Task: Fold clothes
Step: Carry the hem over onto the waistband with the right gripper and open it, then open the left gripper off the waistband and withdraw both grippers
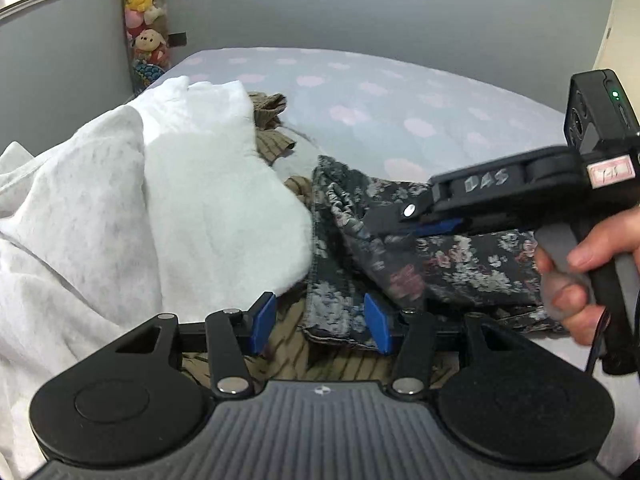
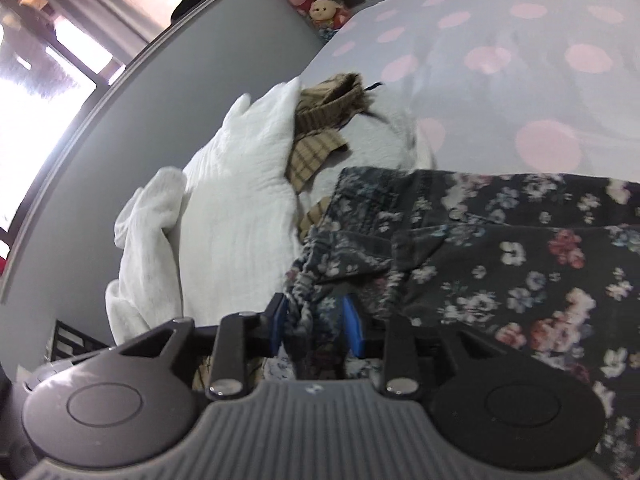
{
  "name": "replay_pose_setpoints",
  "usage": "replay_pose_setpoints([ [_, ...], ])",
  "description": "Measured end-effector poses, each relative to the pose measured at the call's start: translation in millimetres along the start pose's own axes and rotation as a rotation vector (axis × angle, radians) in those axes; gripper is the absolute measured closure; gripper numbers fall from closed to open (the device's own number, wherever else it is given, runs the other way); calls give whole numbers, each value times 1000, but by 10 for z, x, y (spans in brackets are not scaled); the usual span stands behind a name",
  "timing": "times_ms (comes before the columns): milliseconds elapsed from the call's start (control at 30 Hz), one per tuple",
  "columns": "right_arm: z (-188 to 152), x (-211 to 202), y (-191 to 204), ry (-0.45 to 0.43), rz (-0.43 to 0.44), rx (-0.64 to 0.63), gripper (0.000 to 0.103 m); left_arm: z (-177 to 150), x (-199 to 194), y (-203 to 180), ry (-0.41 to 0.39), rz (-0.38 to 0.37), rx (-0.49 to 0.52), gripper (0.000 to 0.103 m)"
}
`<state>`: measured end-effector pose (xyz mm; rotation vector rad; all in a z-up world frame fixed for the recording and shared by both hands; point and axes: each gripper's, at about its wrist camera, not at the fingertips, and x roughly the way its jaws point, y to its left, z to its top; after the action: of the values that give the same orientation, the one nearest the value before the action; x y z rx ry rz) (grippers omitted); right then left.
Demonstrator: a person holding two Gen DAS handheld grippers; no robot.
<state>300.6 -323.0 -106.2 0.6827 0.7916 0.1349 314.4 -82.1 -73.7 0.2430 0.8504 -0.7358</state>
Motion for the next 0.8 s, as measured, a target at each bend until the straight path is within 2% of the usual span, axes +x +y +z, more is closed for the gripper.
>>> replay_pose_setpoints([
  [33, 16, -90, -31, -9, 7, 9, 59, -4, -21, -27, -5, -1, 1, 56],
  [133, 10, -412, -137, -40, 2, 8, 59, 18, -103, -143, -32, -17, 11, 56],
  [267, -140, -869, -418, -83, -56, 6, 59, 85, -97, -355, -47, -65, 45, 56],
  [433, -501, -1494, -893, -123, -151, 20, 58, 184, 273, -524, 9, -104, 15, 56],
  [533, -809, -1918, -1159, -142, -205, 6, 58, 211, 594, -505, 54, -90, -26, 58],
  [733, -1499, -2660, -1762, -176, -408, 105, 58, 193, 979, -371, 102, -63, -122, 71],
  [800, -1652, -2773, -1909, -176, -481, 109, 58, 190, 1013, -341, 99, -46, -135, 91],
])
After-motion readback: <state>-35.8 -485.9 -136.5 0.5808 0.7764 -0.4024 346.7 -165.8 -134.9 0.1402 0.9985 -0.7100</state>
